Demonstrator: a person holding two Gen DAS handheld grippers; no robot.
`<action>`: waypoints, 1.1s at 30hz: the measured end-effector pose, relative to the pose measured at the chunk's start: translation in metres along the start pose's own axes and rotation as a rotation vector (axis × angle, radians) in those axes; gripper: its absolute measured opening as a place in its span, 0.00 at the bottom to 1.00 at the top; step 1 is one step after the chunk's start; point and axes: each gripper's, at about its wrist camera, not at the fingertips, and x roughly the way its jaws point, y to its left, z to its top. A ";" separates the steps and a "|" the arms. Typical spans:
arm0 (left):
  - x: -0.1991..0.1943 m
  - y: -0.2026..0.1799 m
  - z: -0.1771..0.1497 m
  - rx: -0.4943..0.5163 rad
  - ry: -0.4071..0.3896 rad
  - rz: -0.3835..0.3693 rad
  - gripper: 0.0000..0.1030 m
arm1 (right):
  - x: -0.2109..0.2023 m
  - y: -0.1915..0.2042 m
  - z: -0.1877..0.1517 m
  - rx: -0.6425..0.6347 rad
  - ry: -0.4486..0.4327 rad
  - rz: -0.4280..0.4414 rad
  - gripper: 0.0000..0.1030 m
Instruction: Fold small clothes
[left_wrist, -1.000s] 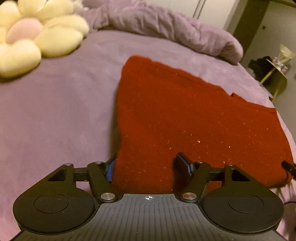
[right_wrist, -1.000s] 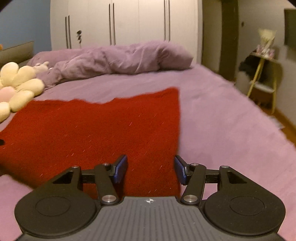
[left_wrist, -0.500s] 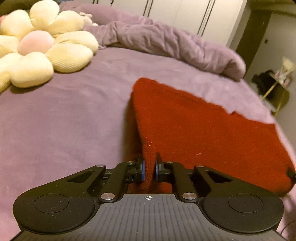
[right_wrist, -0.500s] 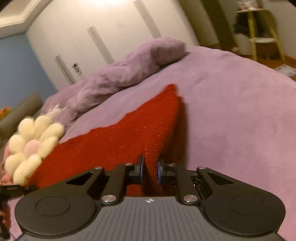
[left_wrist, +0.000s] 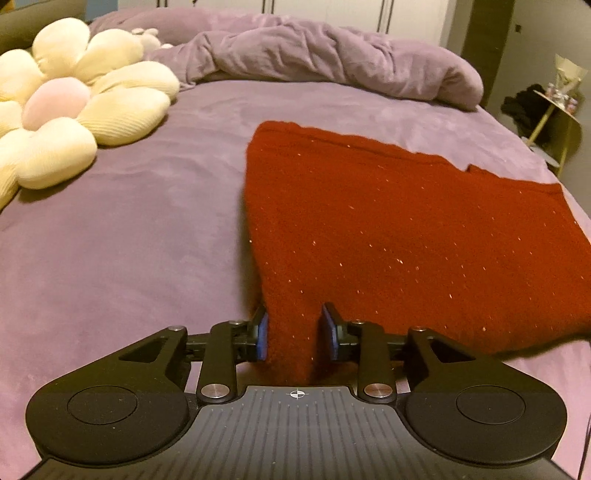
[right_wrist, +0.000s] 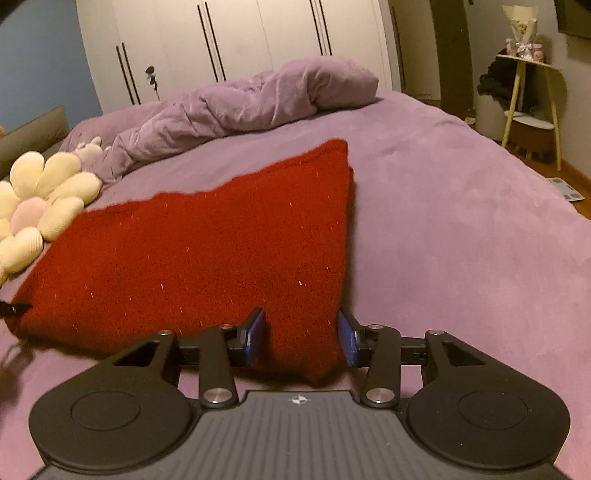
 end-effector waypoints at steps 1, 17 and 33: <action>0.000 -0.001 -0.001 0.009 0.002 -0.001 0.31 | -0.002 0.002 -0.002 -0.011 -0.001 -0.005 0.28; -0.001 0.063 -0.010 -0.286 0.057 -0.127 0.60 | -0.008 0.027 -0.001 -0.123 -0.084 -0.447 0.35; 0.067 0.070 0.008 -0.588 0.089 -0.328 0.63 | 0.048 0.189 0.001 -0.289 -0.177 -0.011 0.13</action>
